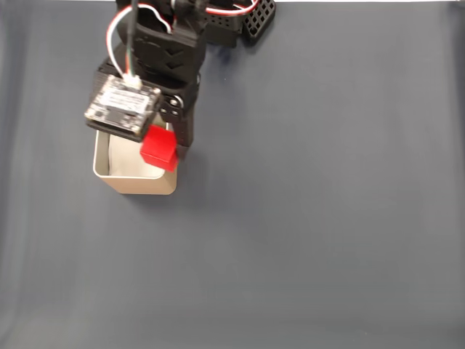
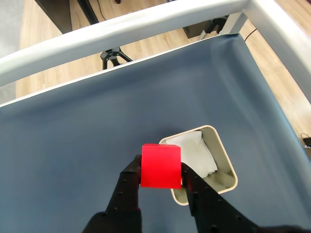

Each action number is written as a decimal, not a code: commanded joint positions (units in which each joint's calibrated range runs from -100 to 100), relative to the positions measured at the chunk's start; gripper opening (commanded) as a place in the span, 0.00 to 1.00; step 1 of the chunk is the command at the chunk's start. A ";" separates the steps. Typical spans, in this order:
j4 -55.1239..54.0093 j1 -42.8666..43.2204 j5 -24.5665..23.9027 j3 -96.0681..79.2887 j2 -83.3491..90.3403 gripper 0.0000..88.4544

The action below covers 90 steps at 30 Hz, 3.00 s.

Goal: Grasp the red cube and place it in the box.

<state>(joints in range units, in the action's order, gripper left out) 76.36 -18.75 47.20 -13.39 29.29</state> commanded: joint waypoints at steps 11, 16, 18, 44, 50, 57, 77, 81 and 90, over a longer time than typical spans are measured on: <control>-2.13 -3.58 0.83 3.54 -1.73 0.00; -3.36 -4.78 0.93 3.18 -3.20 0.00; -3.44 -5.14 0.98 3.18 -3.54 0.00; -3.85 -8.55 1.95 -1.38 -1.47 0.00; -3.85 -8.76 1.90 -1.84 -0.78 0.00; -3.85 -9.19 1.47 -1.56 -0.60 0.01; -4.10 -10.32 -1.56 -0.65 -1.64 0.38; -3.85 -10.32 -1.27 -0.83 -1.64 0.55; -2.21 -10.32 -0.63 -0.29 -1.73 0.73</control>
<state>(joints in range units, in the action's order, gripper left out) 73.76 -28.60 46.03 -15.76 26.17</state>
